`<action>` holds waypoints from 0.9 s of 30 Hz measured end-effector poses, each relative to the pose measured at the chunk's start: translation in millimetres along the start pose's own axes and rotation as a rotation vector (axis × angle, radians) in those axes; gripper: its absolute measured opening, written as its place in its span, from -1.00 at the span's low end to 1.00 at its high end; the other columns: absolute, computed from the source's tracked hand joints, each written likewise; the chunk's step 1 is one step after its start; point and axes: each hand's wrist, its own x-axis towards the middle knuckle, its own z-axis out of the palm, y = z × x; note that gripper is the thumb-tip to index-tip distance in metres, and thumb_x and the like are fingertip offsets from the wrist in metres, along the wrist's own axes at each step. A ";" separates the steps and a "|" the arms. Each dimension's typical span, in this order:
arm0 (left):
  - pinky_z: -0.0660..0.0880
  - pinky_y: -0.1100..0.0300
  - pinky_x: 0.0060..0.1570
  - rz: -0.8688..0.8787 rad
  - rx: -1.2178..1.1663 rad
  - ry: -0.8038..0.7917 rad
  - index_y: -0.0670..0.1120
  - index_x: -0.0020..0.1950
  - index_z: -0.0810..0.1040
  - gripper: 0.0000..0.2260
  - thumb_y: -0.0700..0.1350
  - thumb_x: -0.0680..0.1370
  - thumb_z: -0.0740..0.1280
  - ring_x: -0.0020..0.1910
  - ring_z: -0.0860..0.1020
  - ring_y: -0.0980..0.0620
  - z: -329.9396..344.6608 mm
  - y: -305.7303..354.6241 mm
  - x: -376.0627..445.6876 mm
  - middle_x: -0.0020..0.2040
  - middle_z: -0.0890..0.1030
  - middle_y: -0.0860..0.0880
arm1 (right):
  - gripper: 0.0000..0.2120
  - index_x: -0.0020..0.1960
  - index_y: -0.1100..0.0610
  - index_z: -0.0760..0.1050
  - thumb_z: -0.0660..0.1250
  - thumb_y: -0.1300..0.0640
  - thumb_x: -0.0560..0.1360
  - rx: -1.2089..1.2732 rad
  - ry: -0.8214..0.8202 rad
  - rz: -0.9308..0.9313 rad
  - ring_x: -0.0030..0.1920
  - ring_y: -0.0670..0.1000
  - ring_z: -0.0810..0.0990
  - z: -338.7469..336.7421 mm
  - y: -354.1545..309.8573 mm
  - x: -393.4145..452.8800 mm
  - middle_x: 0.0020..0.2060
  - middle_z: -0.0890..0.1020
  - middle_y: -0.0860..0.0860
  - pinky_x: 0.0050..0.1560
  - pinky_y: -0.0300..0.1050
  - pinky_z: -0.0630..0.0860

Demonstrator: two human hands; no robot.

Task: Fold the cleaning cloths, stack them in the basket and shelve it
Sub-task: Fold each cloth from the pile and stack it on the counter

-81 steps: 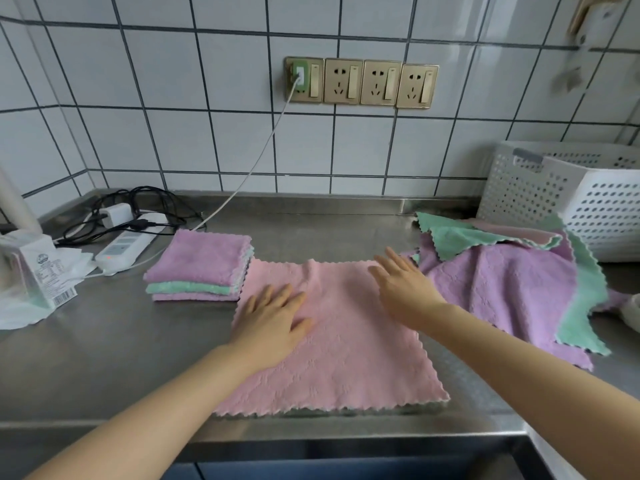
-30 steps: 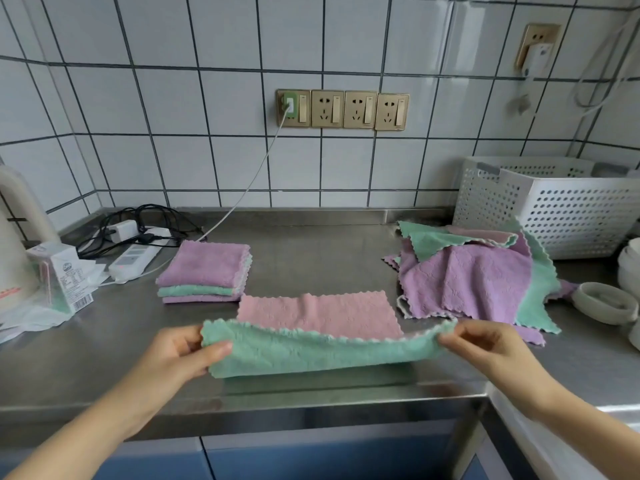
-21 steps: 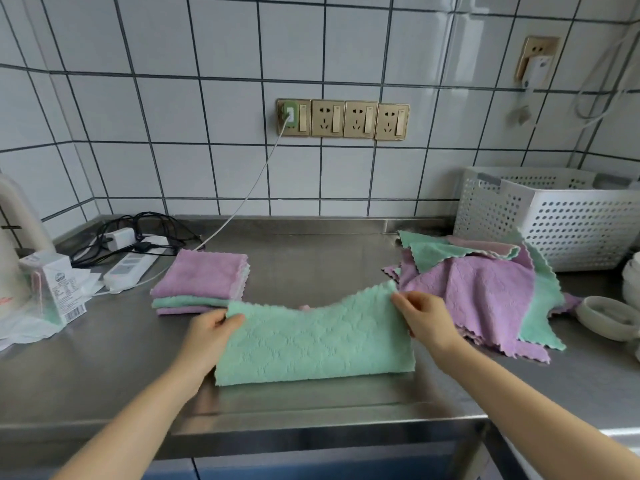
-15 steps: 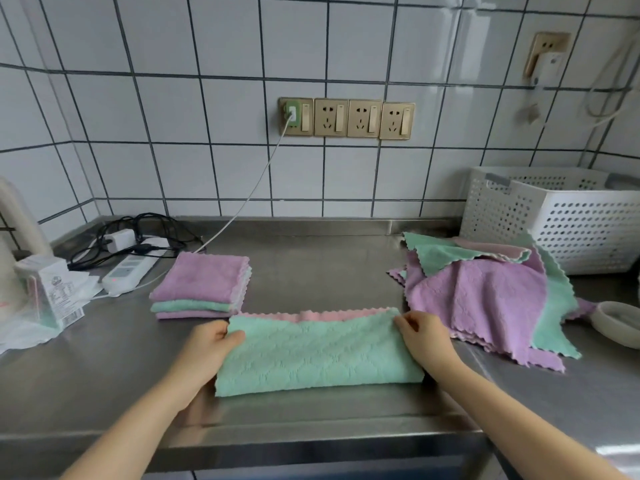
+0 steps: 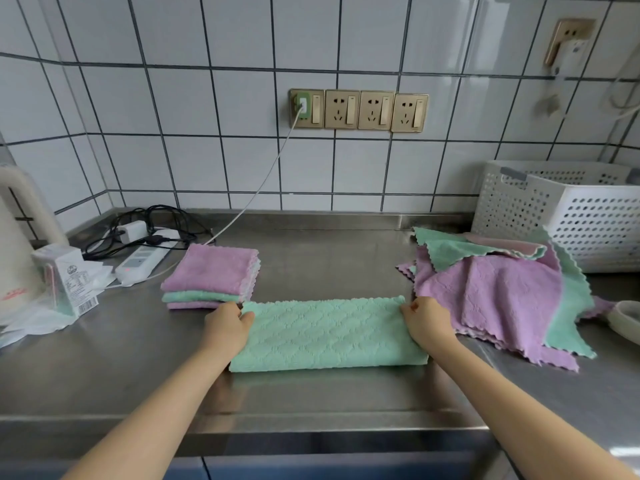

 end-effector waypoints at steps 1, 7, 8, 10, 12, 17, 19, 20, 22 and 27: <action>0.22 0.12 -0.32 0.005 -0.003 0.008 -0.12 -0.40 0.26 -0.63 -0.09 0.57 0.26 -0.27 0.39 -0.11 1.0 -0.9 1.0 -0.37 0.42 -0.09 | -0.72 -0.29 0.19 0.36 0.22 0.11 0.56 0.015 -0.005 0.008 -0.24 0.11 0.42 -1.7 -0.5 -1.7 -0.37 0.47 0.07 -0.26 -0.14 0.26; 0.57 0.00 -0.23 -0.013 -0.281 0.244 -0.05 -0.23 0.51 -0.84 -0.04 0.53 0.30 -0.33 0.60 -0.10 -25.2 -10.6 -24.5 -0.29 0.62 0.00 | -0.79 0.04 0.17 0.48 0.21 0.05 0.54 0.268 0.002 -0.080 -0.11 0.20 0.60 -38.2 2.6 -42.2 -0.13 0.63 0.10 -0.12 -0.02 0.54; 0.53 0.05 -0.19 0.084 -0.166 0.335 0.00 -0.14 0.52 -0.94 -0.07 0.53 0.30 -0.21 0.61 -0.09 -27.3 -7.4 -38.8 -0.20 0.62 0.06 | -0.82 0.10 0.14 0.47 0.22 0.10 0.55 0.213 0.026 -0.194 -0.09 0.14 0.59 -45.1 7.0 -52.9 -0.06 0.61 0.06 -0.13 -0.09 0.50; 0.48 0.10 0.00 0.384 -0.120 0.295 0.02 0.05 0.54 -0.87 -0.14 0.53 0.30 0.03 0.58 -0.04 -23.2 10.3 -72.2 0.01 0.61 0.07 | -0.81 0.14 0.13 0.51 0.26 0.21 0.54 0.058 0.108 -0.482 -0.03 0.04 0.58 -52.6 12.3 -71.3 0.03 0.58 0.00 -0.08 -0.19 0.42; 0.27 0.17 0.33 0.548 -0.080 -0.058 0.04 0.33 0.43 -0.70 -0.05 0.59 0.23 0.35 0.39 0.07 -12.9 35.8 -105.6 0.33 0.46 0.12 | -0.78 0.14 0.13 0.55 0.26 0.24 0.53 -0.014 0.100 -0.694 0.11 0.03 0.57 -48.5 7.7 -86.3 0.09 0.61 0.00 0.10 -0.23 0.41; -0.13 0.07 0.50 0.609 0.310 -0.285 0.14 0.53 0.07 -0.49 0.23 0.59 -0.07 0.53 -0.11 0.15 19.5 49.0 -121.2 0.54 0.02 0.22 | -0.66 0.20 0.08 0.56 0.09 0.09 0.57 -0.234 -0.104 -0.958 0.30 0.07 0.49 -17.6 9.8 -105.4 0.20 0.59 -0.03 0.35 -0.14 0.37; -0.18 0.10 0.48 0.609 0.340 -0.288 0.15 0.53 0.04 -0.35 0.34 0.48 -0.22 0.53 -0.14 0.17 20.4 38.1 -123.2 0.54 -0.01 0.25 | -0.65 0.27 0.02 0.52 0.10 0.11 0.56 -0.239 -0.134 -0.903 0.33 -0.02 0.46 -21.9 21.3 -107.4 0.27 0.54 -0.11 0.37 -0.22 0.31; -0.21 0.13 0.47 0.614 0.345 -0.277 0.15 0.53 0.02 -0.27 0.37 0.40 -0.30 0.52 -0.15 0.19 19.1 31.5 -124.7 0.53 -0.03 0.26 | -0.64 0.29 -0.01 0.49 0.11 0.12 0.56 -0.240 -0.150 -0.879 0.34 -0.07 0.43 -26.0 26.9 -106.4 0.30 0.51 -0.14 0.38 -0.27 0.27; -0.24 0.19 0.44 0.594 0.350 -0.244 0.16 0.54 0.00 -0.21 0.36 0.34 -0.39 0.50 -0.18 0.24 15.2 15.7 -126.5 0.52 -0.06 0.28 | -0.64 0.30 -0.03 0.49 0.14 0.14 0.55 -0.234 -0.168 -0.844 0.34 -0.12 0.42 -33.4 35.1 -103.9 0.32 0.48 -0.18 0.36 -0.30 0.27; -0.24 0.24 0.41 0.461 0.277 -0.156 0.11 0.53 0.09 0.01 0.46 0.23 -0.56 0.49 -0.15 0.23 9.5 -1.8 -129.3 0.53 0.02 0.23 | -0.75 0.16 0.05 0.57 0.29 0.22 0.51 -0.221 -0.095 -0.757 0.16 -0.03 0.58 -38.0 41.2 -96.2 0.19 0.59 -0.10 0.15 -0.17 0.50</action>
